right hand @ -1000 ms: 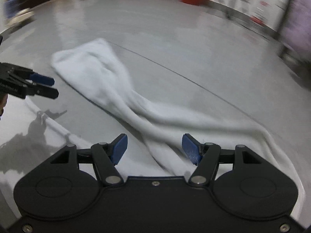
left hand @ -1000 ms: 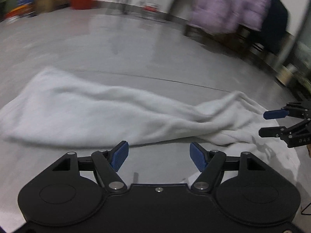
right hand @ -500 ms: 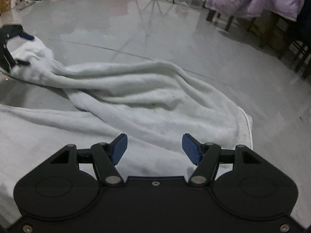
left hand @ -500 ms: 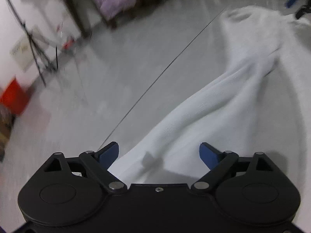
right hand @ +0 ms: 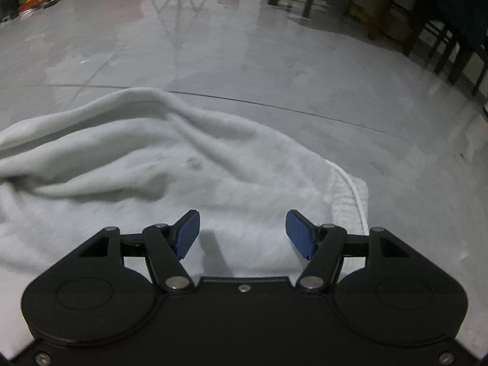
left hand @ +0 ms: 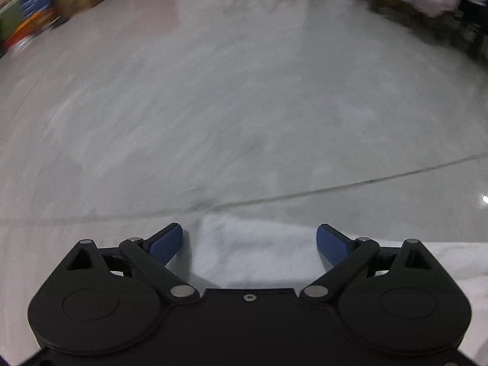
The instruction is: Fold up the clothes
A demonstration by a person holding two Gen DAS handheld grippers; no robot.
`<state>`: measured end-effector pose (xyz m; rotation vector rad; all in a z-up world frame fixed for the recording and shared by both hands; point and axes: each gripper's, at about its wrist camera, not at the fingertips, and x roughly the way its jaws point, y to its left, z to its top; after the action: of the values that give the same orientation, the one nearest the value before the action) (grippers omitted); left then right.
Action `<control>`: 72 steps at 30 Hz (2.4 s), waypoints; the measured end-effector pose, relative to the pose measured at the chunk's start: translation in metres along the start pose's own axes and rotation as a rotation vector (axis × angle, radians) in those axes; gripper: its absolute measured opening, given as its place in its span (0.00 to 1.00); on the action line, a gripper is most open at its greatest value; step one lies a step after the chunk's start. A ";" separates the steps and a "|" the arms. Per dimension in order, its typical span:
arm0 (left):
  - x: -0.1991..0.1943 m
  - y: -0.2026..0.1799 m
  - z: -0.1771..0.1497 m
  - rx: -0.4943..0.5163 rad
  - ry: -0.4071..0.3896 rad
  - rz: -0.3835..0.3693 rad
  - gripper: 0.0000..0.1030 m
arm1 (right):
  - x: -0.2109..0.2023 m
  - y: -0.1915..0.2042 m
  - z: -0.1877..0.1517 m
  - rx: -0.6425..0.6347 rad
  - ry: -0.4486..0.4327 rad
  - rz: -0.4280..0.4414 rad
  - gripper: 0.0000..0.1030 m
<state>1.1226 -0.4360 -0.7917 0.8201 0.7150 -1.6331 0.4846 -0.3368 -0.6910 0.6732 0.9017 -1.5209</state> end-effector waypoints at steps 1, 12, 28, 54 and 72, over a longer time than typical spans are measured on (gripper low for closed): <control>-0.002 -0.003 -0.002 0.000 -0.018 -0.008 0.72 | 0.008 -0.005 0.003 0.002 0.007 -0.003 0.68; -0.030 -0.002 -0.027 0.067 -0.081 -0.038 0.11 | 0.032 -0.033 0.008 -0.076 -0.046 0.200 0.68; -0.059 0.048 -0.067 -0.316 -0.119 0.156 0.11 | 0.048 -0.027 0.014 -0.080 -0.058 0.037 0.70; -0.148 -0.038 -0.197 0.886 -0.123 -0.030 0.61 | -0.056 0.217 -0.021 -0.913 -0.247 0.557 0.62; -0.168 -0.003 -0.195 0.847 -0.208 0.102 0.07 | -0.056 0.218 -0.024 -0.977 -0.218 0.586 0.13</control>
<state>1.1709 -0.1843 -0.7664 1.2194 -0.2064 -1.8950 0.7064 -0.2895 -0.6937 0.0236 1.0224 -0.4959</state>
